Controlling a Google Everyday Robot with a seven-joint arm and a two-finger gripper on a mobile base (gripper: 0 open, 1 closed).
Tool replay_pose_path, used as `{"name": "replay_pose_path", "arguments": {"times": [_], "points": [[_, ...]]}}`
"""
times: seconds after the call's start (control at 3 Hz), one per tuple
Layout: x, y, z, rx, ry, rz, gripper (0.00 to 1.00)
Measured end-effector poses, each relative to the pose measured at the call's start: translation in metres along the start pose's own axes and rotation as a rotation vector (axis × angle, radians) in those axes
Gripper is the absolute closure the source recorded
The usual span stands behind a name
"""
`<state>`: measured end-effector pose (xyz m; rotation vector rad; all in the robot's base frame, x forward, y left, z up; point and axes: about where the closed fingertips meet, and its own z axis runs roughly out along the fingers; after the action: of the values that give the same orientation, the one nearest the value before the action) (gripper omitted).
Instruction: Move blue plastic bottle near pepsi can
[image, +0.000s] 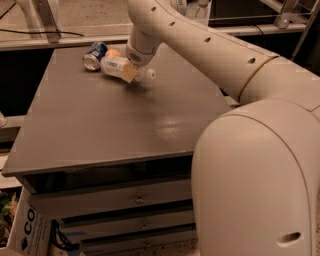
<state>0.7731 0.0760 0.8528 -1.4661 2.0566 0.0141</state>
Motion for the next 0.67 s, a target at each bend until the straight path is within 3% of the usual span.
{"name": "replay_pose_path", "arguments": {"times": [0.33,0.67], "points": [[0.0051,-0.0002,0.0053,-0.014,0.007,0.015,0.84],[0.0099,0.0032,0.0121,-0.039,0.013,0.03,0.62]]}}
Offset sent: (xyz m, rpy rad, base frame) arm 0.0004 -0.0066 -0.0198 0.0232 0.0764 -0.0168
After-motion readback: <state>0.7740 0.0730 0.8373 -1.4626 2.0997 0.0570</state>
